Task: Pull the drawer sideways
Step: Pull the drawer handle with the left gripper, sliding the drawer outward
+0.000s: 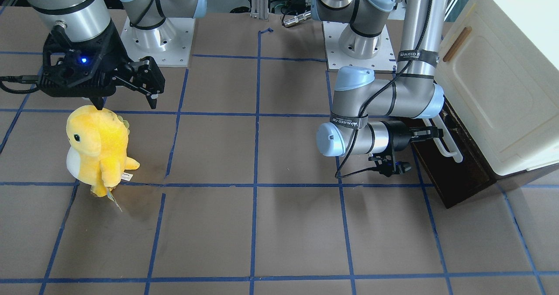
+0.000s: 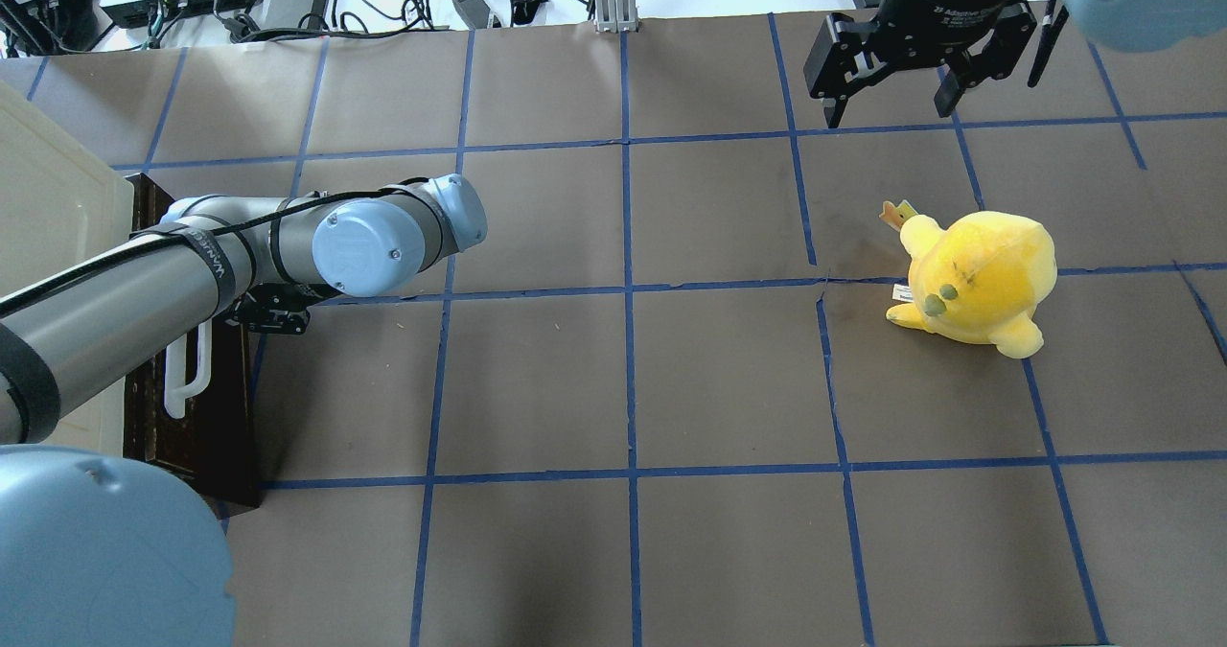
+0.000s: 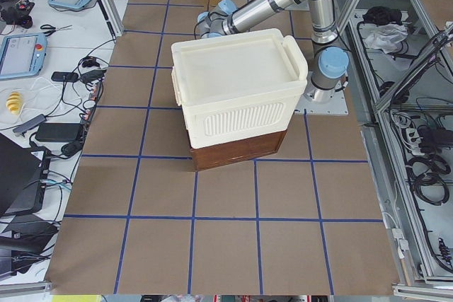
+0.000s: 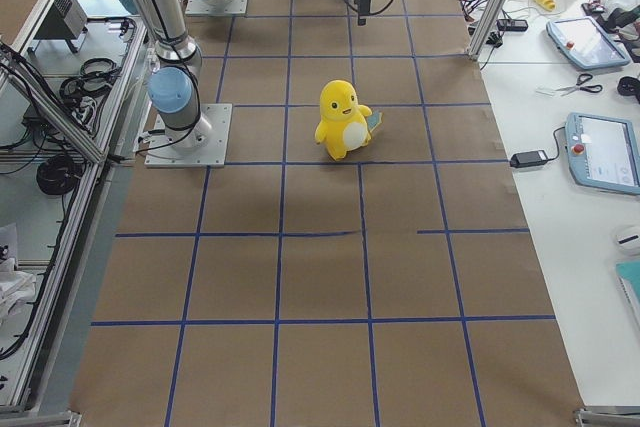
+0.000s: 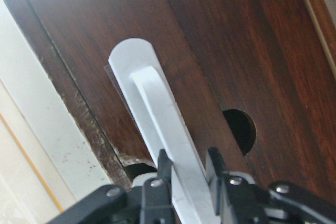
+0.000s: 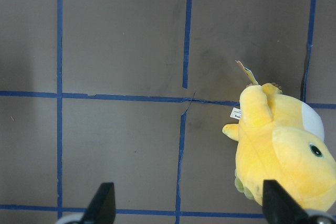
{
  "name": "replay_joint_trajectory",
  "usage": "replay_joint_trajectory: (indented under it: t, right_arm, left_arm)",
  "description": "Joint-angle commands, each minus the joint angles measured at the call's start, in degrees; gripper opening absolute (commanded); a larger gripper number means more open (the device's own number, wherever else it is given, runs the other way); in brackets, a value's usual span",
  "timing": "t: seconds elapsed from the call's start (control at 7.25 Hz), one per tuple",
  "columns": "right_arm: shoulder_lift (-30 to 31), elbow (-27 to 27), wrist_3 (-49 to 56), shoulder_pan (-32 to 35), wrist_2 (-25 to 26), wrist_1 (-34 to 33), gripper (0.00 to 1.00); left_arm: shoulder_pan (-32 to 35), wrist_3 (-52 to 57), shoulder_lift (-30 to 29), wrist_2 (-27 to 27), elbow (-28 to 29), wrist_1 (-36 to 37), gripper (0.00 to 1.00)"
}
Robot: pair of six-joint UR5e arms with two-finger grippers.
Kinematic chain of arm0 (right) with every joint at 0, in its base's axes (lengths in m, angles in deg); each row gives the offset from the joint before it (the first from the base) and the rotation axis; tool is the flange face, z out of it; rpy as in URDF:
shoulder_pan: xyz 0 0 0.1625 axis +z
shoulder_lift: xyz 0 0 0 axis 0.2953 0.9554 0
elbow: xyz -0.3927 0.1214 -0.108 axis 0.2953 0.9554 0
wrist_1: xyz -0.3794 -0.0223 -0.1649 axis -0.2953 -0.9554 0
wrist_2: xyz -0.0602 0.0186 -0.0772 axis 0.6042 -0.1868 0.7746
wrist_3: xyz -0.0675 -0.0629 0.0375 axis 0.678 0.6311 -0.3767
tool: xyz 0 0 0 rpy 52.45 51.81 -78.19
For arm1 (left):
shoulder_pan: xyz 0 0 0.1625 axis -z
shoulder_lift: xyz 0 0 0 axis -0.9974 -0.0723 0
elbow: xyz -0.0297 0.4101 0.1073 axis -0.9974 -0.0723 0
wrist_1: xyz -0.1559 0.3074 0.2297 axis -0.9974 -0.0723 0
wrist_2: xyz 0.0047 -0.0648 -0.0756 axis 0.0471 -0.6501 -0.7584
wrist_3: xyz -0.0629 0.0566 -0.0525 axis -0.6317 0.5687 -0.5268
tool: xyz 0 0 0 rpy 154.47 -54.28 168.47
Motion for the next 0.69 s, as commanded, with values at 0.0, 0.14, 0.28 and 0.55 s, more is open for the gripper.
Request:
replay_joint_trajectory:
  t: [0.0, 0.14, 0.28, 0.55]
  right_arm:
    - [0.0, 0.0, 0.0, 0.0, 0.0, 0.0, 1.00]
    - [0.0, 0.0, 0.0, 0.0, 0.0, 0.0, 1.00]
    - [0.0, 0.0, 0.0, 0.0, 0.0, 0.0, 1.00]
    - [0.0, 0.0, 0.0, 0.0, 0.0, 0.0, 1.00]
  left_arm:
    - [1.2, 0.2, 0.2, 0.0, 0.2, 0.3, 0.09]
    - [1.5, 0.3, 0.2, -0.7, 0.7, 0.3, 0.09]
    - [2.0, 0.3, 0.1, -0.8, 0.9, 0.3, 0.09]
    - [2.0, 0.4, 0.0, -0.5, 1.0, -0.2, 0.09]
